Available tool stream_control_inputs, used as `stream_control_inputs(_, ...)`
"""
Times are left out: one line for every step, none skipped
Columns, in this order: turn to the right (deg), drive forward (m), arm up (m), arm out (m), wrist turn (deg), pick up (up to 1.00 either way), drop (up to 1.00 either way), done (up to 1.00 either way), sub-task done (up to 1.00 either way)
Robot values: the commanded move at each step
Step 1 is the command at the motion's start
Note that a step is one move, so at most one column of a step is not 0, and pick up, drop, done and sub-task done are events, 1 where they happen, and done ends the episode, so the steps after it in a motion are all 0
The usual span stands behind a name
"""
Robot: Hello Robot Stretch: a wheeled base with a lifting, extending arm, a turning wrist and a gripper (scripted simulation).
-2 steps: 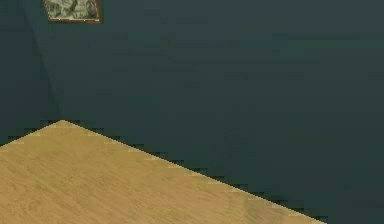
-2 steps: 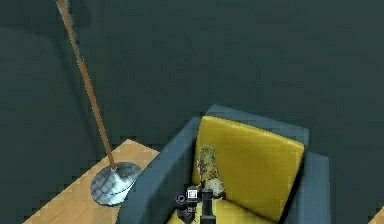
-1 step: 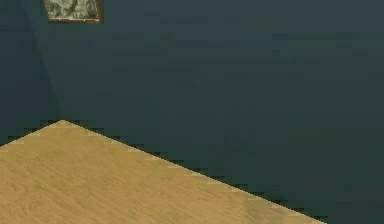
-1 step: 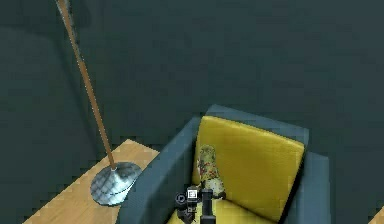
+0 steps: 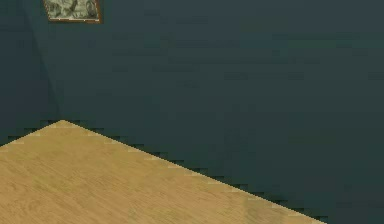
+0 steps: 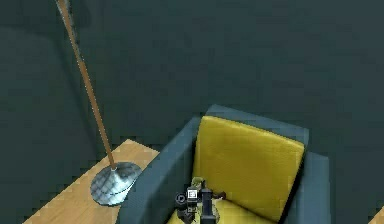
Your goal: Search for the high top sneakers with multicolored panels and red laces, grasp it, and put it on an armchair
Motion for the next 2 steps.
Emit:
stream_control_inputs(0.0,0.00,0.10,0.00,0.0,0.00,0.00,0.00,0.00)
stream_control_inputs(0.0,0.00,0.00,-0.08,0.0,0.00,0.00,0.00,0.00)
